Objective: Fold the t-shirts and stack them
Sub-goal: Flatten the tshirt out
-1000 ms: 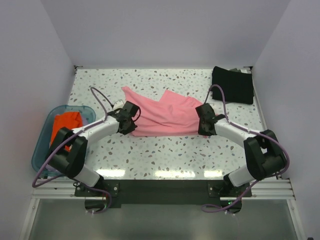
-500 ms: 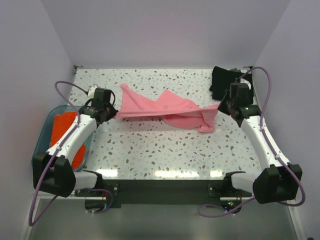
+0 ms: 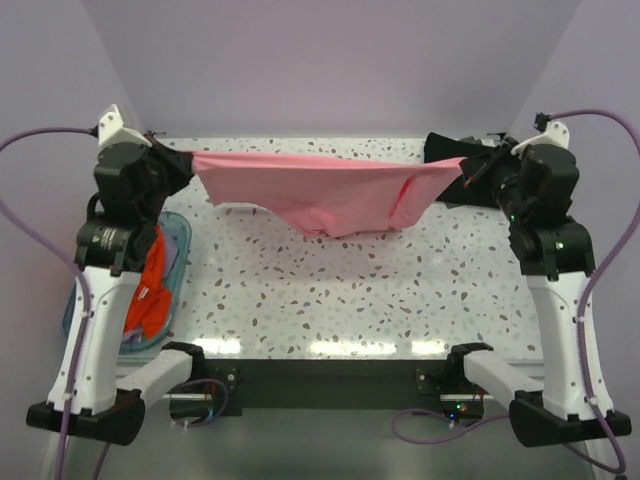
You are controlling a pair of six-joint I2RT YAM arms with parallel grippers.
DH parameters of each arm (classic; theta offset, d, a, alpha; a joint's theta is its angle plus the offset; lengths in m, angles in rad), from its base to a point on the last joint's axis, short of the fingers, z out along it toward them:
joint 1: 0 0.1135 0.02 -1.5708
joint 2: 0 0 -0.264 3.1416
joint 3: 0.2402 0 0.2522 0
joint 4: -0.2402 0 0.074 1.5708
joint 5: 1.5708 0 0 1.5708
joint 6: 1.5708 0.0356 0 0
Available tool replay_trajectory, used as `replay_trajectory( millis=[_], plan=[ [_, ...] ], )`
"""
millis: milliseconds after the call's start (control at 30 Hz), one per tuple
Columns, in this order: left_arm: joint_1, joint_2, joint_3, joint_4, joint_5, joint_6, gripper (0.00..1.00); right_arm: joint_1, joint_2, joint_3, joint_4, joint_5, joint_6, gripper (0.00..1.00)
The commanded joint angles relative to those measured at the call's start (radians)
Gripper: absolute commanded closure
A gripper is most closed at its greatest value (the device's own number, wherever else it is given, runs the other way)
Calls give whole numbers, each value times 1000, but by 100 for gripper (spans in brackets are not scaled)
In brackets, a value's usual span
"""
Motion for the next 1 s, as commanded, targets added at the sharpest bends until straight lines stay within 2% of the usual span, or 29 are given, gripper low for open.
replay_trajectory(
  millis=[0,167,300,367,633,667,767,800,867,900,967],
  plan=[
    [14,-85,126,-55,-2,55,100,-13,-88,152,-102,28,-34,100],
    [14,-99,229,-87,17,50,100,-13,-98,293,-169,32,-86,100],
    [14,-28,325,-81,31,36,100,-13,20,443,-155,-30,-131,100],
    [14,29,333,-34,40,27,100,-13,74,468,-126,-76,-152,100],
    [14,363,353,257,124,18,100,-13,417,483,208,-225,-200,100],
    [20,403,374,270,124,21,100,-13,509,509,219,-240,-203,100],
    [54,565,512,325,191,6,100,-10,699,699,203,-257,-225,100],
    [69,608,623,322,201,-2,100,-12,736,810,180,-255,-229,100],
    [80,723,747,310,257,-6,100,-12,817,975,160,-249,-237,100],
    [91,756,875,299,265,-7,100,-12,835,1024,143,-243,-238,100],
    [103,822,974,293,296,-14,100,-12,858,1101,140,-234,-244,100]
  ],
)
